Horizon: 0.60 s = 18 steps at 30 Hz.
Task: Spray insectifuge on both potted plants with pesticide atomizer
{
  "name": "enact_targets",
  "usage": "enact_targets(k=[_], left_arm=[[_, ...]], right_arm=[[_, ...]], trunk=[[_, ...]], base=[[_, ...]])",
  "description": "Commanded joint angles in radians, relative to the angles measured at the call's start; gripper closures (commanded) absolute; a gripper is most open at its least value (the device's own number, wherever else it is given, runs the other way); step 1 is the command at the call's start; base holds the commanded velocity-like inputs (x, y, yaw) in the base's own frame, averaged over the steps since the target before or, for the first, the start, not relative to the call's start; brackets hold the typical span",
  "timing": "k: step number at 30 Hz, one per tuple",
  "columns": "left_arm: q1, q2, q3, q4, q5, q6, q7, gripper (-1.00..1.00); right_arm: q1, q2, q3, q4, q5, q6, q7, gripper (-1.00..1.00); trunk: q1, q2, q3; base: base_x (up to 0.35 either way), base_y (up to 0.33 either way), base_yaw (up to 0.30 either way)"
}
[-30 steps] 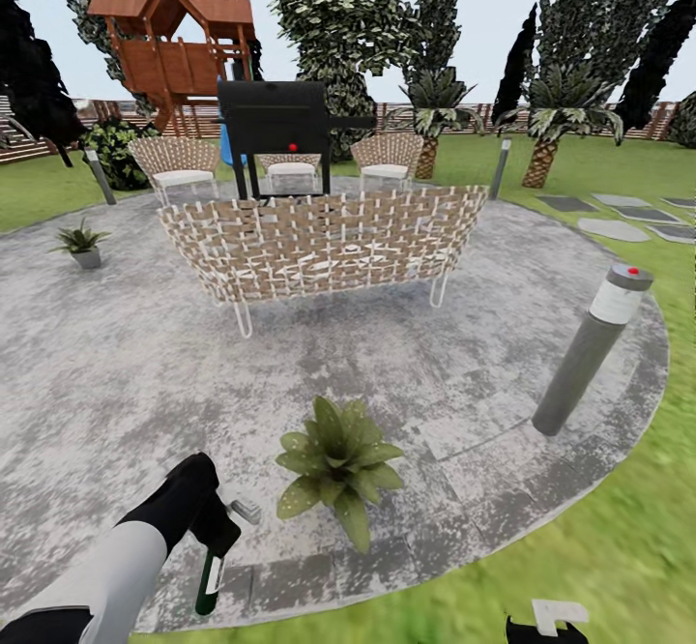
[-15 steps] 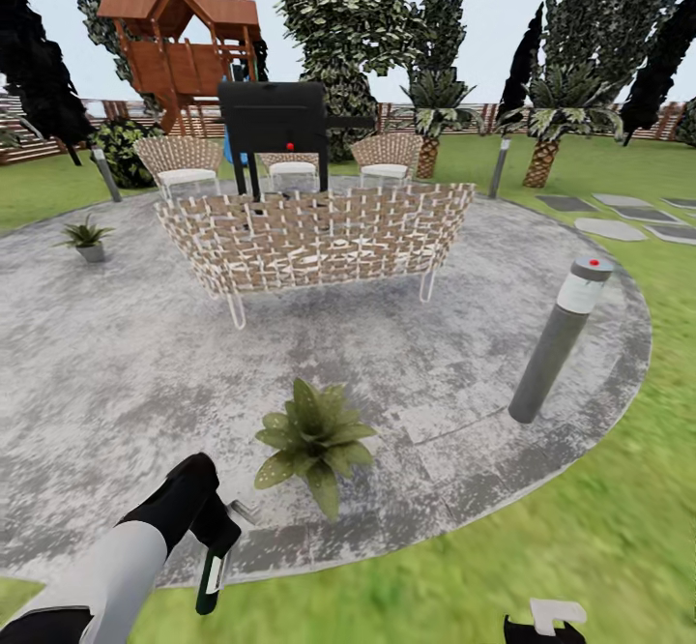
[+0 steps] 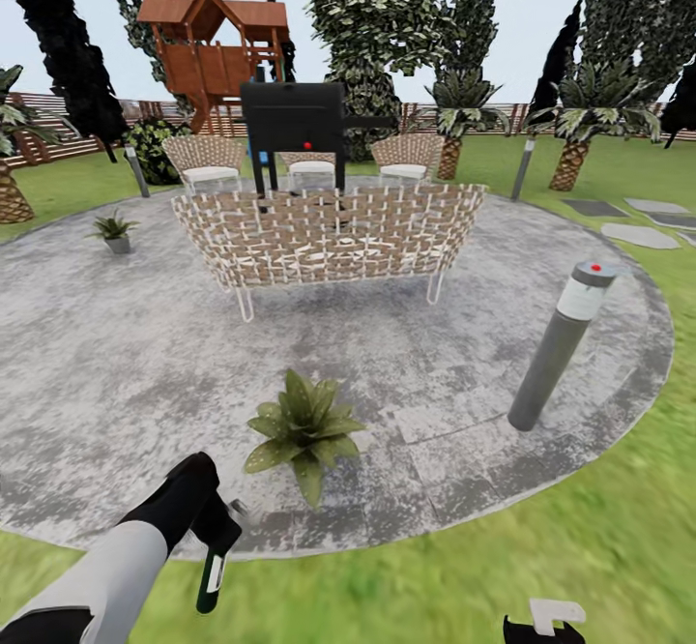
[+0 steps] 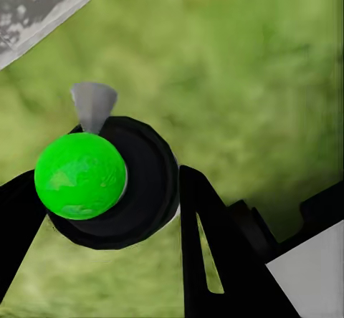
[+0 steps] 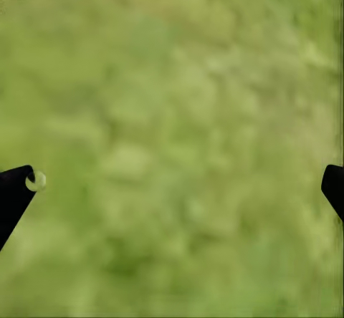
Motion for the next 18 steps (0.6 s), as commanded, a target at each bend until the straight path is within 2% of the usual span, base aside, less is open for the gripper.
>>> enact_targets(k=[1, 7, 9, 13, 18], left_arm=[[-0.001, -0.001, 0.004, -0.006, -0.008, 0.005, -0.008, 1.0], [0.0, -0.001, 0.003, -0.026, -0.006, 0.006, -0.009, 1.0], [0.0, -0.002, 0.003, -0.027, -0.006, 0.005, -0.009, 1.0], [0.001, -0.021, -0.005, -0.027, 0.002, 0.002, -0.012, 1.0], [-0.004, -0.016, -0.013, -0.027, -0.014, 0.012, -0.016, 1.0]], right_arm=[[0.0, 0.0, 0.009, 0.0, -0.009, -0.003, -0.002, -1.0], [-0.001, 0.0, 0.009, 0.0, -0.009, -0.004, -0.002, -1.0], [-0.001, 0.0, 0.009, 0.0, -0.009, -0.003, -0.002, -1.0], [0.0, 0.0, 0.008, 0.0, -0.009, -0.003, -0.002, -1.0], [-0.001, 0.0, 0.008, 0.0, -0.009, -0.002, -0.002, -1.0]], trunk=[[0.0, 0.0, -0.001], [0.0, 0.0, -0.001], [0.0, 0.0, -0.001], [0.0, 0.0, -0.001], [0.0, 0.0, -0.001]], base=[[0.179, -0.26, 0.212], [0.189, -0.177, 0.268], [0.041, -0.032, 0.277], [0.009, -0.007, 0.278], [0.001, 0.0, 0.184]])
